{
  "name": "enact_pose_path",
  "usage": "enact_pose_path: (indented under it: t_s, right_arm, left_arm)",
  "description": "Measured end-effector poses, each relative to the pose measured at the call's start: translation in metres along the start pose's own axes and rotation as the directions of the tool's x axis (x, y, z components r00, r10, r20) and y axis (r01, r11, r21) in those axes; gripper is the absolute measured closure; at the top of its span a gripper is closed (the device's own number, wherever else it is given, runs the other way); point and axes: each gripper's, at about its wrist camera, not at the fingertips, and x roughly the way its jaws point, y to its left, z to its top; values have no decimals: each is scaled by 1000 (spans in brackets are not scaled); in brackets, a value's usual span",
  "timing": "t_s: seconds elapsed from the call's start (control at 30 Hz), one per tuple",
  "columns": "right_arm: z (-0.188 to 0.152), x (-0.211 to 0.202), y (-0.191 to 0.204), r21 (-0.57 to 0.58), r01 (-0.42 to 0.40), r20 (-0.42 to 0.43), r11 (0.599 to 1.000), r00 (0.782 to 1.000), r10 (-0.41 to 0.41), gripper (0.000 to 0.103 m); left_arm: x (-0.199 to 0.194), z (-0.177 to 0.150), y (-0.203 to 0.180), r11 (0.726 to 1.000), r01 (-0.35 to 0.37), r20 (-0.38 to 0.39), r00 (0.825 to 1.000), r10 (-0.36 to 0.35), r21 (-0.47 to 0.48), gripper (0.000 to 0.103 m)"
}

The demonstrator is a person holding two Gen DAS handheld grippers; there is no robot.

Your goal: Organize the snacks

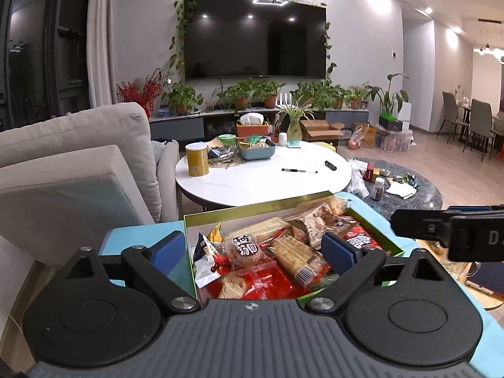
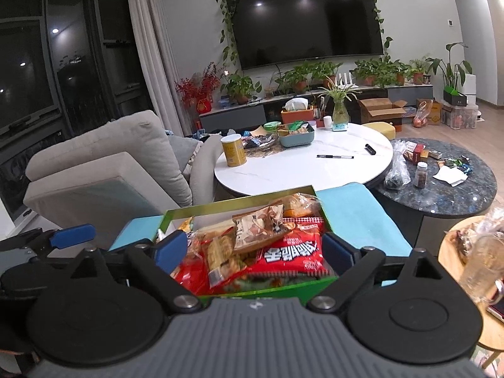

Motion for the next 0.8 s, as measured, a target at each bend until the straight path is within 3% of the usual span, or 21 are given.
enact_pose_path:
  t_s: [0.1, 0.37, 0.8]
  right_arm:
    - [-2, -17, 3, -3, 1, 17, 1000, 1000, -1, 25]
    - [-14, -52, 11, -28, -1, 27, 1000, 1000, 2, 25]
    - [-42, -91, 16, -34, -37, 80, 999, 996, 40, 25]
  left_arm:
    - [-18, -5, -1, 1000, -9, 6, 1000, 9, -11, 2]
    - [-63, -16, -8, 999, -19, 13, 1000, 20, -28, 1]
    - [-112, -42, -19, 998, -54, 34, 998, 53, 28, 1]
